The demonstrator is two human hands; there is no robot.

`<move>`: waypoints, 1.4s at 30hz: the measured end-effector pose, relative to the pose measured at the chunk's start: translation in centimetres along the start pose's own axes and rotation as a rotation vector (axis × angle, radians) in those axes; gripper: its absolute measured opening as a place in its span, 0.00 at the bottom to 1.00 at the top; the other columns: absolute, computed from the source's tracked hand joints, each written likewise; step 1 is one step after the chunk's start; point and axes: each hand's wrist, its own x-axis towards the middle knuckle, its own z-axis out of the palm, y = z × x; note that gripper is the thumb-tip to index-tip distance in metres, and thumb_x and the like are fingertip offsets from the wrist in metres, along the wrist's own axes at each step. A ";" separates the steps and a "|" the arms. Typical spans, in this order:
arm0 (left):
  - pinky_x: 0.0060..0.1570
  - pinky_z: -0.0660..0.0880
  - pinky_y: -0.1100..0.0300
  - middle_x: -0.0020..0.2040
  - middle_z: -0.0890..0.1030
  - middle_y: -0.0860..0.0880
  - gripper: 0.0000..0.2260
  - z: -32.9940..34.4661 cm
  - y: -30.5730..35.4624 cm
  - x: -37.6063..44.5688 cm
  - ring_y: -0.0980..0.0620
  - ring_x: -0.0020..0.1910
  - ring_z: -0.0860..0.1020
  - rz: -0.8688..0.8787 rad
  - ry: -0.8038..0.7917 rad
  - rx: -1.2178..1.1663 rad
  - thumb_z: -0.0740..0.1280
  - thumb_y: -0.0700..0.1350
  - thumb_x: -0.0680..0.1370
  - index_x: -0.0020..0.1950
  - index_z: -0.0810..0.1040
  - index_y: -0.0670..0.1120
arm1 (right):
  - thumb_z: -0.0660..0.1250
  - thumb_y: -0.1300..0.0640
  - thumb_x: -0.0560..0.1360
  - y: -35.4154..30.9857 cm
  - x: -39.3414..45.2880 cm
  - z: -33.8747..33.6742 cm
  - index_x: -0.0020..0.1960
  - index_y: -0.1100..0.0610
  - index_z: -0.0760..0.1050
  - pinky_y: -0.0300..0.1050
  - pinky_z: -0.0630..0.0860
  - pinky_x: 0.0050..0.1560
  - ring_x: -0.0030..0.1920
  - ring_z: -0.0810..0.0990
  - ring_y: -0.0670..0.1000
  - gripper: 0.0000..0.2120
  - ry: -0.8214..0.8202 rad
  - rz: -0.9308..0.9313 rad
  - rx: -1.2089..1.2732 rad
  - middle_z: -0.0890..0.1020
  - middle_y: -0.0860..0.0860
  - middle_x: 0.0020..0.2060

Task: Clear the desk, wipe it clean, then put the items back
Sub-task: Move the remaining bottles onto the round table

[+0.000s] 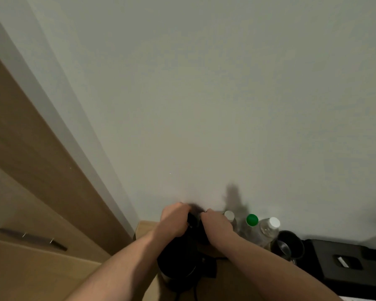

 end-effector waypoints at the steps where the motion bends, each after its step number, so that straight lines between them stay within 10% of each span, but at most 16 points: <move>1: 0.54 0.79 0.54 0.58 0.82 0.49 0.17 0.0 -0.3 -0.1 0.45 0.57 0.82 -0.008 0.008 0.008 0.68 0.46 0.75 0.63 0.79 0.55 | 0.59 0.68 0.81 -0.1 -0.2 -0.1 0.66 0.60 0.76 0.56 0.77 0.56 0.60 0.81 0.62 0.16 0.014 -0.003 -0.007 0.77 0.59 0.61; 6: 0.53 0.77 0.52 0.58 0.79 0.51 0.11 -1.9 -1.5 -1.3 0.44 0.56 0.80 -0.073 0.114 -0.119 0.70 0.48 0.77 0.59 0.78 0.55 | 0.69 0.64 0.74 0.1 -1.7 -0.8 0.49 0.54 0.79 0.53 0.79 0.42 0.39 0.84 0.60 0.07 0.177 -0.015 0.052 0.79 0.54 0.46; 15: 0.53 0.79 0.48 0.54 0.74 0.54 0.14 -8.7 0.2 -9.8 0.48 0.51 0.79 -0.016 0.574 -0.380 0.67 0.51 0.82 0.67 0.75 0.55 | 0.68 0.54 0.80 2.6 -8.0 -6.4 0.62 0.46 0.77 0.48 0.75 0.58 0.54 0.79 0.53 0.12 0.385 0.001 0.432 0.75 0.46 0.54; 22: 0.52 0.81 0.49 0.53 0.73 0.59 0.15 -13.5 3.2 -18.1 0.57 0.52 0.78 0.094 0.728 -0.472 0.65 0.53 0.82 0.69 0.75 0.57 | 0.71 0.50 0.79 2.5 -17.8 -10.6 0.61 0.42 0.78 0.42 0.78 0.52 0.46 0.79 0.42 0.11 0.627 0.000 0.603 0.76 0.39 0.51; 33: 0.48 0.79 0.52 0.51 0.76 0.61 0.13 -9.4 8.7 -26.0 0.59 0.48 0.77 0.263 0.544 -0.492 0.68 0.54 0.80 0.65 0.78 0.59 | 0.74 0.46 0.75 3.2 -31.4 -5.7 0.58 0.39 0.81 0.27 0.69 0.41 0.47 0.77 0.39 0.12 0.585 0.180 0.712 0.77 0.38 0.47; 42: 0.53 0.79 0.57 0.53 0.75 0.65 0.17 -3.8 15.2 -30.1 0.63 0.53 0.76 0.370 0.382 -0.485 0.70 0.54 0.79 0.68 0.78 0.59 | 0.75 0.49 0.76 6.1 -42.1 0.8 0.58 0.38 0.79 0.44 0.82 0.50 0.45 0.81 0.45 0.12 0.536 0.317 0.912 0.78 0.39 0.51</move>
